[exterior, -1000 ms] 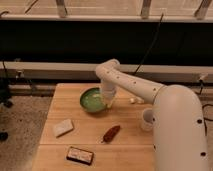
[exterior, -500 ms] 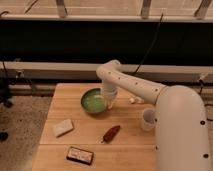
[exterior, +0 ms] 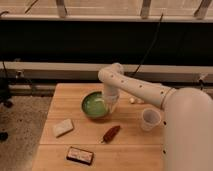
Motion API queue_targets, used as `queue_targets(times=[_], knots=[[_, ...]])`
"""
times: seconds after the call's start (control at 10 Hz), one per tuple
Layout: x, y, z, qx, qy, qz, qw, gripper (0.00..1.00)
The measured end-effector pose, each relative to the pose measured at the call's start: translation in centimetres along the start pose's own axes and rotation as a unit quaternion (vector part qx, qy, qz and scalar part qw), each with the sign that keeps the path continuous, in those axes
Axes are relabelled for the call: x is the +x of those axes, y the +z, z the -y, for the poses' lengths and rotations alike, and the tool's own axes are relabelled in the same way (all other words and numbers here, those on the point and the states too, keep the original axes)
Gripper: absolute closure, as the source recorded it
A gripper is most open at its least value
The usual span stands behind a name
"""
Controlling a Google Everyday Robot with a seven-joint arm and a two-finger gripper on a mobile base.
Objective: Drag the ceramic bowl in a circle
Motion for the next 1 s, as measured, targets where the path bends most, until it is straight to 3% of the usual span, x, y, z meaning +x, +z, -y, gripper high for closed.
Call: queue_targets(times=[0.2,0.5,1.0], knots=[[-2.3,-0.2,0.4,-0.001,-0.019,0.001,0.9998,0.98],[-5.0,-0.2,3.5,0.002,-0.052,0.005,0.9986,0.98],[-3.0,-0.3,8.3,0.002,-0.085,0.002,0.9964,0.98]])
